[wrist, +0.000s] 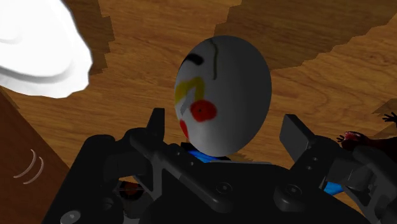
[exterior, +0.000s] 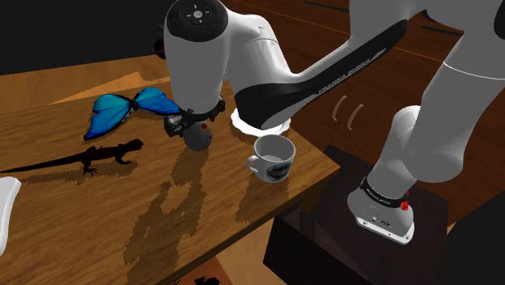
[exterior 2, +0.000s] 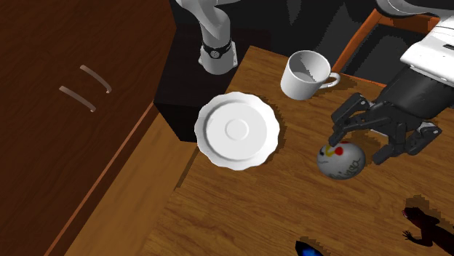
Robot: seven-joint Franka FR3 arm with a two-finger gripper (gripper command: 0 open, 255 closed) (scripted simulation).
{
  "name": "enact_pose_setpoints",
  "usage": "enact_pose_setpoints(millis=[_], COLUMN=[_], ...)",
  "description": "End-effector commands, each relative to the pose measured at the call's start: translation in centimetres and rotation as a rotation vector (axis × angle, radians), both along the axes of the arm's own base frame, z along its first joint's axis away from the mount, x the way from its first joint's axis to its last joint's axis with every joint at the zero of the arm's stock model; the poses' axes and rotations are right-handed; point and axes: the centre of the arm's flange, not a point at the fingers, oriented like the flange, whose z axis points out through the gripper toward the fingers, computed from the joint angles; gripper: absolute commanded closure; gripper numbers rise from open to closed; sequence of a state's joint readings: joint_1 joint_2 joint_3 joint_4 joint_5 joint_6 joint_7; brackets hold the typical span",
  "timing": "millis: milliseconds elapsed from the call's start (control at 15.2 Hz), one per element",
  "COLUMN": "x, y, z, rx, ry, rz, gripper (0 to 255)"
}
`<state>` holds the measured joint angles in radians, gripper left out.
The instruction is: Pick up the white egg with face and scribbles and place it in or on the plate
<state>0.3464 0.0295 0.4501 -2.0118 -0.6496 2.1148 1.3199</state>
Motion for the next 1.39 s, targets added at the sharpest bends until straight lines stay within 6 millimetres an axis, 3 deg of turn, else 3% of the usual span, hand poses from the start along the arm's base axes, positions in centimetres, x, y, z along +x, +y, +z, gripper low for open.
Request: enact_pose_setpoints(millis=[0,132,198,792,1320], x=[0.0,0.0,0.0,0.0,0.0], y=[0.0,0.0,0.0,0.0,0.0], z=[0.0,0.0,0.0,0.0,4.2], rx=[0.000,0.000,0.000,0.000,0.000], ry=[0.000,0.000,0.000,0.000,0.000], rz=[0.000,0.000,0.000,0.000,0.000], gripper=[0,0,255,255,255])
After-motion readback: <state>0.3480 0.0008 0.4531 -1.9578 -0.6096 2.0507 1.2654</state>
